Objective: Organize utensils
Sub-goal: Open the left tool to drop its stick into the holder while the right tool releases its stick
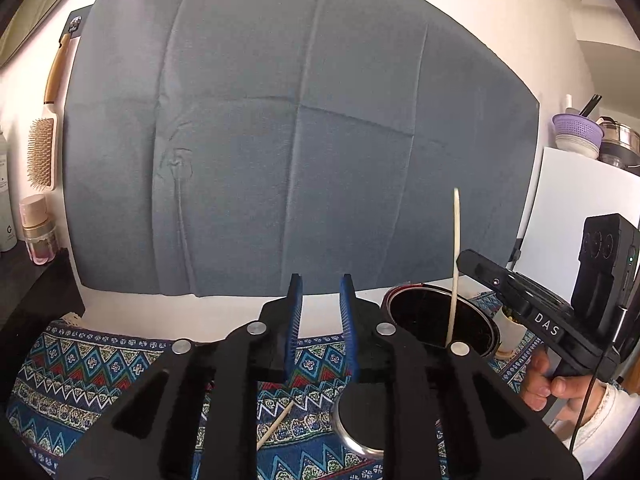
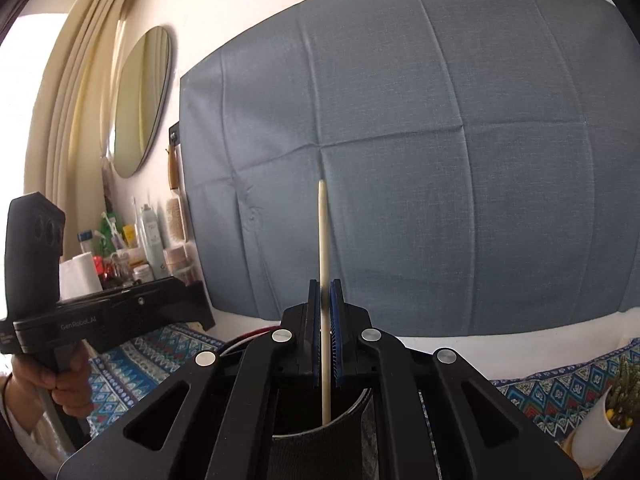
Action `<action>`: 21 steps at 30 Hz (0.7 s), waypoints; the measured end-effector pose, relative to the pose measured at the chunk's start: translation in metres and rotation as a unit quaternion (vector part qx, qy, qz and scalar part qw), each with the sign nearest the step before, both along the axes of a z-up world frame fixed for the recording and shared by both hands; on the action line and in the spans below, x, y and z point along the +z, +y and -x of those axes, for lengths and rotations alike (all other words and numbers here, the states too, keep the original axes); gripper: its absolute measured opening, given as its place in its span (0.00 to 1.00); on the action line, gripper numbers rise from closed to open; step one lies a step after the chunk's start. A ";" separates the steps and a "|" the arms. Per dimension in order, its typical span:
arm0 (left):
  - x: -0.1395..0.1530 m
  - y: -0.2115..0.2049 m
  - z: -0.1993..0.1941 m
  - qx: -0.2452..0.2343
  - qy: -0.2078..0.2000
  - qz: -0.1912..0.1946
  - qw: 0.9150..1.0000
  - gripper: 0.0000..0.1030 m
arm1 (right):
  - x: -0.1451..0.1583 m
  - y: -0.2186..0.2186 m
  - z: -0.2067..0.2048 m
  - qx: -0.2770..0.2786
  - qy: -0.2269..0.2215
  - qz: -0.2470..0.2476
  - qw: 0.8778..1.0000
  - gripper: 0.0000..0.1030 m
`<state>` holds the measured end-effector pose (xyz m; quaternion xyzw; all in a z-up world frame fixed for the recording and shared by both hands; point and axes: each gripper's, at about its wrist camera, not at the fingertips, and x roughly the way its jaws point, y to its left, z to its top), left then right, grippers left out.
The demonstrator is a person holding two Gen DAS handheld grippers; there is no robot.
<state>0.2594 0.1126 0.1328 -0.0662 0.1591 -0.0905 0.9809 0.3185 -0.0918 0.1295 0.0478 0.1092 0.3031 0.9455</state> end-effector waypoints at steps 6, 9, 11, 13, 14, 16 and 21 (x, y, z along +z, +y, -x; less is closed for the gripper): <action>-0.007 0.011 0.015 0.023 0.028 -0.027 0.999 0.62 | 0.002 -0.011 0.011 -0.012 0.030 0.023 0.999 0.18; -0.009 0.021 0.024 0.031 0.047 -0.036 0.998 0.83 | 0.009 -0.021 0.020 -0.021 0.043 0.028 0.998 0.53; -0.011 0.026 0.030 0.033 0.057 -0.049 0.997 0.90 | 0.015 -0.026 0.027 -0.016 0.045 0.043 0.998 0.56; -0.014 0.032 0.034 0.030 0.077 -0.057 0.995 0.94 | 0.019 -0.032 0.034 -0.020 0.050 0.066 0.996 0.71; -0.016 0.034 0.036 0.032 0.085 -0.064 0.994 0.94 | 0.021 -0.035 0.037 -0.024 0.052 0.073 0.996 0.81; -0.020 0.037 0.039 0.034 0.103 -0.078 0.991 0.94 | 0.022 -0.044 0.044 -0.027 0.061 0.078 0.995 0.83; -0.040 0.039 0.035 0.016 0.176 -0.100 0.979 0.94 | 0.015 -0.065 0.048 -0.043 0.110 0.092 0.989 0.85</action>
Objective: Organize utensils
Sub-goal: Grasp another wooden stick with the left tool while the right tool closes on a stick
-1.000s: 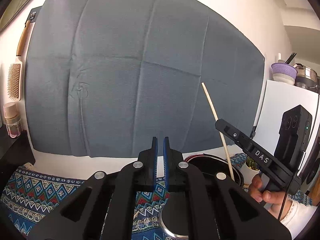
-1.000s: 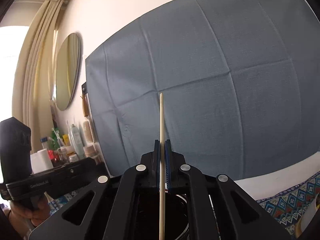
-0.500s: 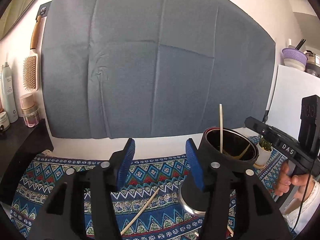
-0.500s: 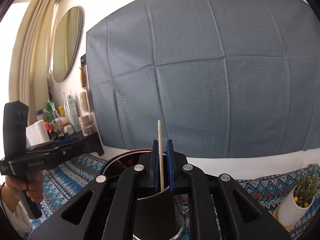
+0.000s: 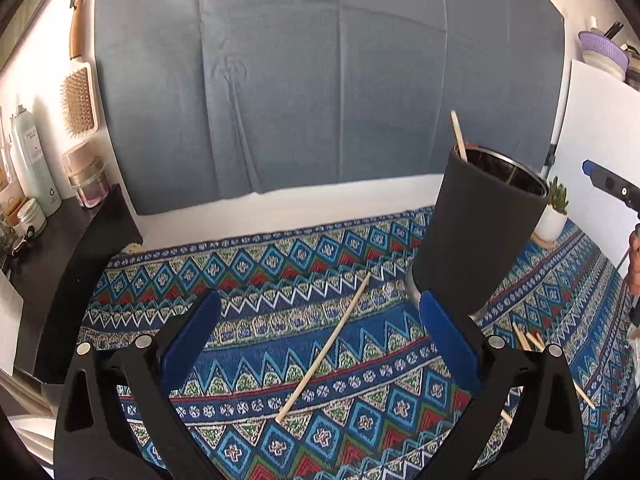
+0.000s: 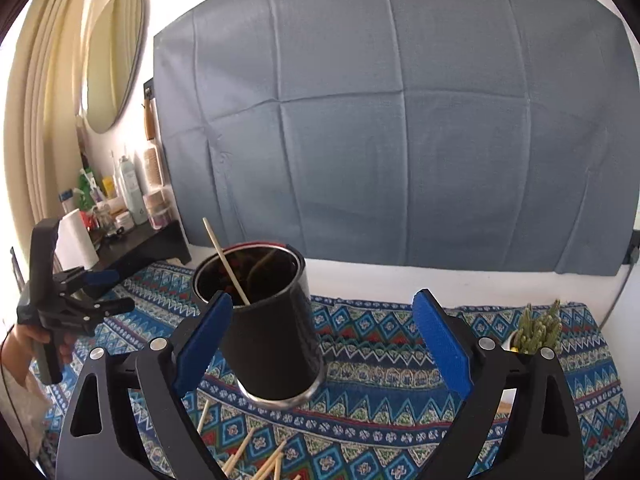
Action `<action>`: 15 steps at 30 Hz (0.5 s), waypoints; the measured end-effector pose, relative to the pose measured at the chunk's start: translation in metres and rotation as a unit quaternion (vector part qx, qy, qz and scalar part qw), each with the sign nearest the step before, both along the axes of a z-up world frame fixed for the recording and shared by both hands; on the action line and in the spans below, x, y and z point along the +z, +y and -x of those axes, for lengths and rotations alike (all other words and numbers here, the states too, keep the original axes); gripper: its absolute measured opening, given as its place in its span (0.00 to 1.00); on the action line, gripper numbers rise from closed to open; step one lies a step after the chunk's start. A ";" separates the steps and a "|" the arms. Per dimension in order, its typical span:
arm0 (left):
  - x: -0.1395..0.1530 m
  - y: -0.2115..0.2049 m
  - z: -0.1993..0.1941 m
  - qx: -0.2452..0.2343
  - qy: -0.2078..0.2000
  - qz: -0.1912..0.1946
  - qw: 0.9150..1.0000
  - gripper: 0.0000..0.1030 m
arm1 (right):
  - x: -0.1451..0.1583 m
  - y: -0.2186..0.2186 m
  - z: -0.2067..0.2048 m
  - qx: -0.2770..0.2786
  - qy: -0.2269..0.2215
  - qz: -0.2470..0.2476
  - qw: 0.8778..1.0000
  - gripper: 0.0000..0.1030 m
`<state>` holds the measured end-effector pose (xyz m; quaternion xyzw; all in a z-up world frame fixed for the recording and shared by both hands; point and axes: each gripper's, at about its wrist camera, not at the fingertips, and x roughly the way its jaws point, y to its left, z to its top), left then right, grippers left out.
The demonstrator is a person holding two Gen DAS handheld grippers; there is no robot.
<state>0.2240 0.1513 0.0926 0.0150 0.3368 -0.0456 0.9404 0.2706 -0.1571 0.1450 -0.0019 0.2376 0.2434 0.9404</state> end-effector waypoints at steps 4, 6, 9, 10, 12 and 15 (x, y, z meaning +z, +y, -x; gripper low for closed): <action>-0.024 0.001 -0.008 -0.005 0.062 -0.016 0.998 0.94 | -0.014 -0.013 -0.002 -0.016 0.047 0.020 0.999 0.85; -0.036 0.003 -0.013 -0.005 0.090 -0.008 0.996 0.94 | -0.026 -0.017 -0.005 -0.022 0.086 0.029 0.996 0.85; -0.053 0.006 -0.022 0.000 0.124 0.005 0.992 0.94 | -0.048 -0.020 -0.010 -0.026 0.140 0.040 0.989 0.85; -0.058 0.006 -0.026 -0.002 0.135 0.010 0.991 0.94 | -0.057 -0.020 -0.011 -0.029 0.156 0.048 0.986 0.85; -0.069 0.005 -0.032 -0.006 0.159 0.014 0.987 0.94 | -0.075 -0.020 -0.016 -0.031 0.190 0.064 0.979 0.85; -0.084 0.001 -0.043 -0.013 0.189 0.007 0.982 0.94 | -0.098 -0.019 -0.024 -0.029 0.231 0.074 0.970 0.85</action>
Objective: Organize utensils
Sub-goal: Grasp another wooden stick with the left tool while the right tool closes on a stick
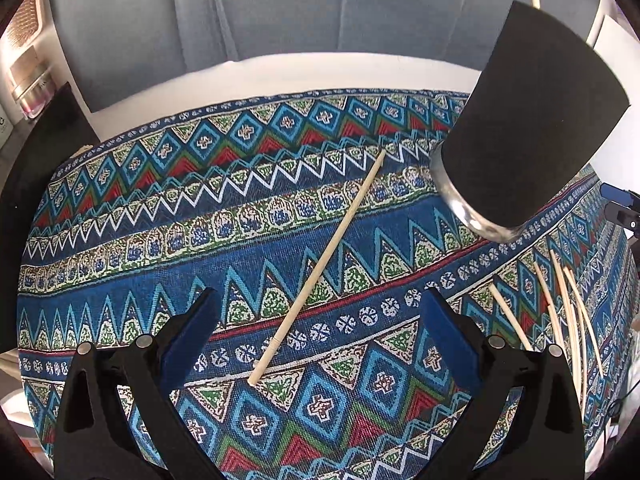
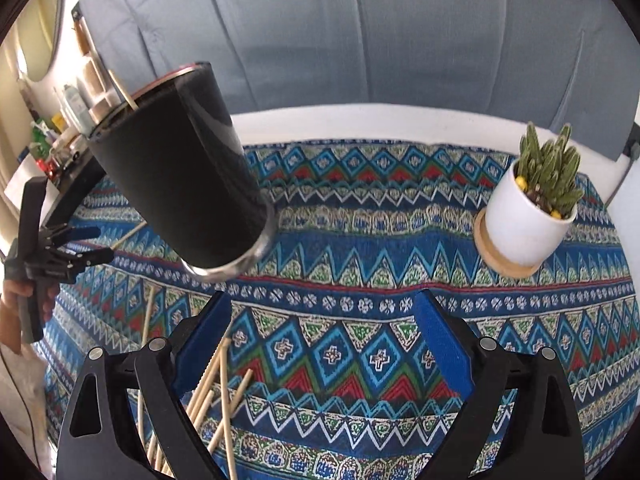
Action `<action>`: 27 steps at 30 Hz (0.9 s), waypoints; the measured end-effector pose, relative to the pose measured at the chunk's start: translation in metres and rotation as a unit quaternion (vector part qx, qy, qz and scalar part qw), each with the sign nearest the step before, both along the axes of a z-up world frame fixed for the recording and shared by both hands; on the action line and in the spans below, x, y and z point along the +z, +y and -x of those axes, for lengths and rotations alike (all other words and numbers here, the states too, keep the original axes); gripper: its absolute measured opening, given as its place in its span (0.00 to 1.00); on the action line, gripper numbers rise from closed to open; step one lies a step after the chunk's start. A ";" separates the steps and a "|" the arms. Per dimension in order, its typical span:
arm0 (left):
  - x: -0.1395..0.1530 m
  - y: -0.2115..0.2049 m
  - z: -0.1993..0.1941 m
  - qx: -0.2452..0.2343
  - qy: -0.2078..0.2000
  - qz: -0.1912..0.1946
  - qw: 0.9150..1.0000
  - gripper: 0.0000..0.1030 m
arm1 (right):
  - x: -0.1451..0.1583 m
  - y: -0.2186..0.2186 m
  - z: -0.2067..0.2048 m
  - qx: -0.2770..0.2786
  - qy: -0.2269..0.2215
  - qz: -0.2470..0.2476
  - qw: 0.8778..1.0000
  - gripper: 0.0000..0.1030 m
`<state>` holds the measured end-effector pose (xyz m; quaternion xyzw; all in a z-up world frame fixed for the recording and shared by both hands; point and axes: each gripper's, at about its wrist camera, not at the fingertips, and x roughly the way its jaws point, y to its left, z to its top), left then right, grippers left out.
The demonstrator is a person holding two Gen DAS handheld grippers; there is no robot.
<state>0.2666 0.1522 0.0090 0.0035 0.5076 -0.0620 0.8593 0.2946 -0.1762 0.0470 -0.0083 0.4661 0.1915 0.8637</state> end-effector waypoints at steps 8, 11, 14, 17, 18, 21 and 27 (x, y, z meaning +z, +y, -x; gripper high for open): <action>-0.012 -0.004 -0.023 -0.008 0.025 0.007 1.000 0.94 | -0.035 0.012 -0.014 0.020 0.037 0.042 0.998 0.85; -0.014 -0.005 -0.030 -0.012 0.024 0.000 1.000 0.94 | -0.043 0.017 -0.020 0.027 0.043 0.052 0.997 0.85; -0.018 -0.010 -0.033 -0.024 0.022 -0.032 0.999 0.94 | -0.052 0.021 -0.025 0.029 0.049 0.060 0.997 0.85; -0.021 -0.013 -0.034 -0.021 0.012 -0.038 0.999 0.95 | -0.056 0.024 -0.028 0.028 0.040 0.068 0.997 0.86; -0.022 -0.013 -0.032 -0.019 0.010 -0.039 0.999 0.95 | -0.057 0.026 -0.028 0.029 0.037 0.071 0.996 0.87; -0.020 -0.017 -0.029 -0.014 0.002 -0.039 0.999 0.85 | -0.061 0.032 -0.029 0.028 0.030 0.083 0.996 0.89; -0.012 -0.041 -0.014 -0.039 -0.007 -0.036 0.999 0.34 | -0.060 0.037 -0.032 0.023 0.034 0.085 0.996 0.81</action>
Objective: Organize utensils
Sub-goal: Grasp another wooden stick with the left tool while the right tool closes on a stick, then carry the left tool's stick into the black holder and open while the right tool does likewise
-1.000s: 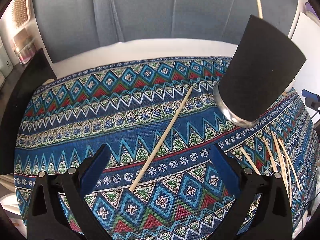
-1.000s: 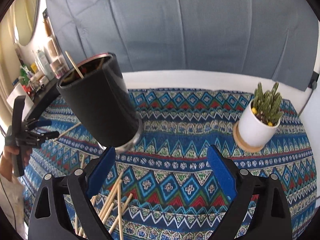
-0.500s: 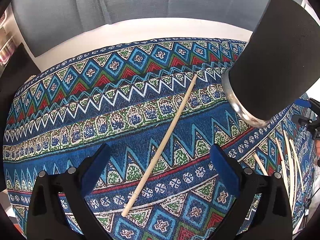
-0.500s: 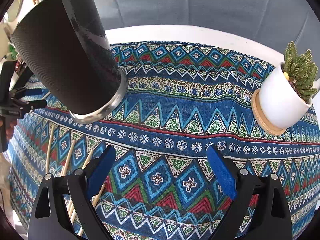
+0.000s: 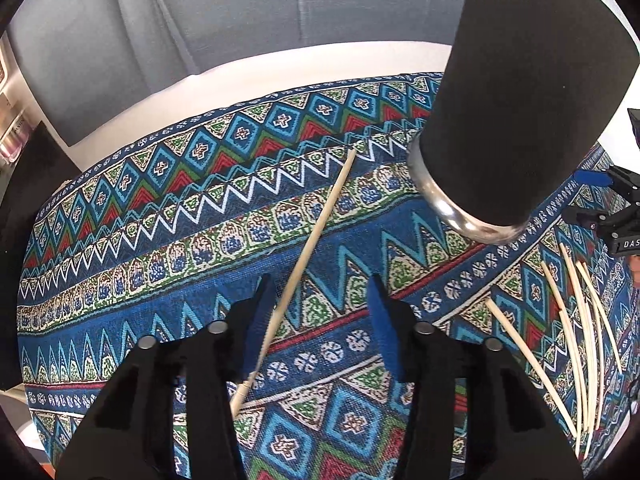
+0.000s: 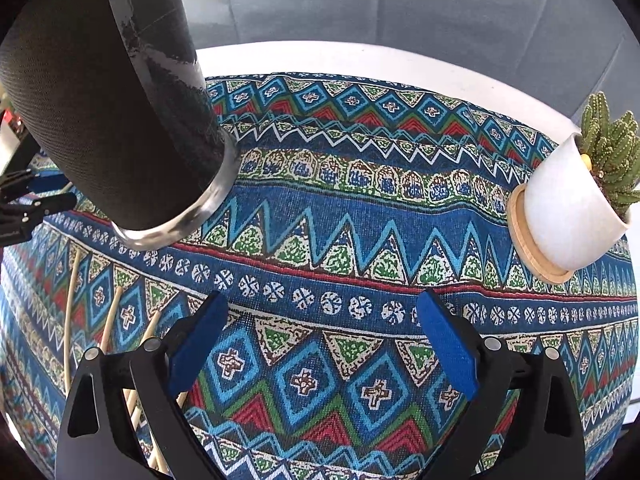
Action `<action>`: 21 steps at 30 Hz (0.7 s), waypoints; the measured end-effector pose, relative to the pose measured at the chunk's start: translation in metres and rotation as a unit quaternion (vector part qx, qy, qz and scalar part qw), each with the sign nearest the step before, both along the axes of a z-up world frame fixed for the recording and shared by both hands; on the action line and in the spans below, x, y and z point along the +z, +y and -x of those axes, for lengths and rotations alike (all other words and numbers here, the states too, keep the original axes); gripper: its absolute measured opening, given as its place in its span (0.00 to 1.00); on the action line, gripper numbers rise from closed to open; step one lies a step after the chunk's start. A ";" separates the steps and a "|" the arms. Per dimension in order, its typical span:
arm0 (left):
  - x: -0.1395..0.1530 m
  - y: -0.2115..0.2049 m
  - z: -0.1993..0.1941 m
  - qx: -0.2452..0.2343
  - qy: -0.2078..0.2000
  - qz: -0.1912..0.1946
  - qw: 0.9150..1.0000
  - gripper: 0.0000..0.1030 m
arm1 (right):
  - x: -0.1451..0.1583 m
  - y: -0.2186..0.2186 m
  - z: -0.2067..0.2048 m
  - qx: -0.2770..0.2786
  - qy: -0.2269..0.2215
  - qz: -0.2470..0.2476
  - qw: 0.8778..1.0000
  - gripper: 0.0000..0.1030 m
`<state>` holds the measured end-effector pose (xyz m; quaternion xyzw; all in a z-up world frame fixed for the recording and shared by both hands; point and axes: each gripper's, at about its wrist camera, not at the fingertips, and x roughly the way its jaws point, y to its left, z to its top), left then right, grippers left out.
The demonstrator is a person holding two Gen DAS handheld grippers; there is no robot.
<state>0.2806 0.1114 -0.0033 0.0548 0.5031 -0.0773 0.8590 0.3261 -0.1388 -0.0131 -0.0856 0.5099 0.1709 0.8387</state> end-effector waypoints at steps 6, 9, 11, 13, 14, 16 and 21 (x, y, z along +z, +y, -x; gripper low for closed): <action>0.000 -0.016 0.007 0.019 0.009 0.046 0.999 0.05 | 0.010 0.008 0.017 0.029 -0.006 0.002 1.000 0.04; -0.001 -0.005 0.013 0.036 0.018 0.084 0.996 0.05 | 0.010 0.010 0.024 0.031 -0.014 0.005 0.999 0.02; -0.002 0.001 0.018 0.048 0.026 0.106 0.993 0.05 | 0.010 0.013 0.032 0.037 -0.008 0.000 0.999 0.02; 0.000 0.004 0.026 0.057 0.026 0.114 0.991 0.05 | 0.011 0.014 0.040 0.042 -0.009 0.005 0.999 0.02; 0.003 0.006 0.031 0.062 0.022 0.113 0.991 0.05 | 0.013 0.015 0.047 0.043 -0.013 0.010 0.999 0.02; 0.012 0.010 0.046 0.065 0.012 0.119 0.991 0.05 | 0.022 0.015 0.057 0.046 -0.022 0.009 0.999 0.02; 0.055 0.026 0.060 0.069 -0.024 0.125 0.989 0.05 | 0.060 0.010 0.075 0.046 -0.055 -0.008 0.997 0.02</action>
